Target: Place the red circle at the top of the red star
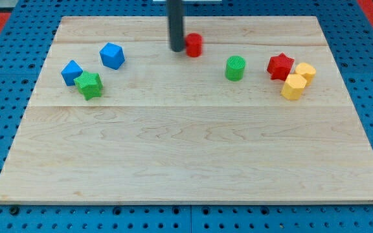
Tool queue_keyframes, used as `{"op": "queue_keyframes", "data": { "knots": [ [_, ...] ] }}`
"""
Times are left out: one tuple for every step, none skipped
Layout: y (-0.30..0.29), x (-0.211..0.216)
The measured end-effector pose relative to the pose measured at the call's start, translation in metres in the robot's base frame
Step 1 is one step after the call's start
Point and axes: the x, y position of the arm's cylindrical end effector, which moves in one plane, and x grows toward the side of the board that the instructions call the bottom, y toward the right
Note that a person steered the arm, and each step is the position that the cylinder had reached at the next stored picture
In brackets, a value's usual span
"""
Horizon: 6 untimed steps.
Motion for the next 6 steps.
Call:
{"op": "queue_keyframes", "data": {
  "knots": [
    [0.063, -0.006],
    [0.034, -0.029],
    [0.085, -0.032],
    [0.136, -0.012],
    [0.140, 0.033],
    [0.097, 0.060]
  ]
}}
